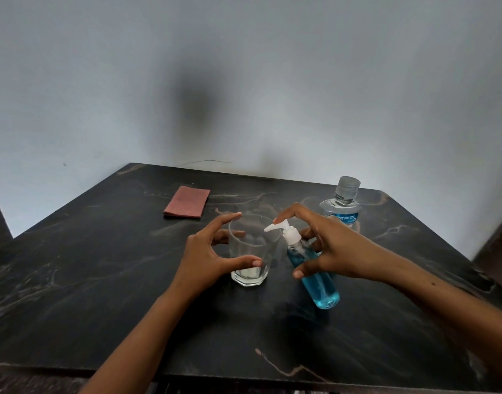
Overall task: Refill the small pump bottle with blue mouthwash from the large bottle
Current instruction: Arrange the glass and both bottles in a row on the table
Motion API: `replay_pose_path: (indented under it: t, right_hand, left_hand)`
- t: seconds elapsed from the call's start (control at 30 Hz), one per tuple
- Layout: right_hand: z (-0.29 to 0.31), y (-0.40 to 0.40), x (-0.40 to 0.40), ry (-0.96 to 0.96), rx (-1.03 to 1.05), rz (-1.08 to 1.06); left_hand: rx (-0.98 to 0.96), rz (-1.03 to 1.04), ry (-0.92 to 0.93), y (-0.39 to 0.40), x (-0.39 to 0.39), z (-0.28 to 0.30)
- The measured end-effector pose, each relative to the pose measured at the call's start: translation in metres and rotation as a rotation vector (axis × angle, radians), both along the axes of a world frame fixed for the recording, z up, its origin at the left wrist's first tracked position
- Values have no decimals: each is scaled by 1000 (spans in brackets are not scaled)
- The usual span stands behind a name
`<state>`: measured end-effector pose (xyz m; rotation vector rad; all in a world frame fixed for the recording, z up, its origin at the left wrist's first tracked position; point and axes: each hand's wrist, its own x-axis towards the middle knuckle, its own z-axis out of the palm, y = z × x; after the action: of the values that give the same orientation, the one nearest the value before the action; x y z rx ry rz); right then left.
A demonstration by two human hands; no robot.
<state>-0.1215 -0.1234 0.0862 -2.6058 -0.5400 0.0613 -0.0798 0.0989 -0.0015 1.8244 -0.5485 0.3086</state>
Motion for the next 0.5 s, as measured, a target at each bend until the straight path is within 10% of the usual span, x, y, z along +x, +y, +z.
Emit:
replay_pose_path:
  t: [0.5]
  right_hand:
    - [6,6,-7,-35,85,-49]
  left_hand:
    - [-3,0,-6,0,1,0]
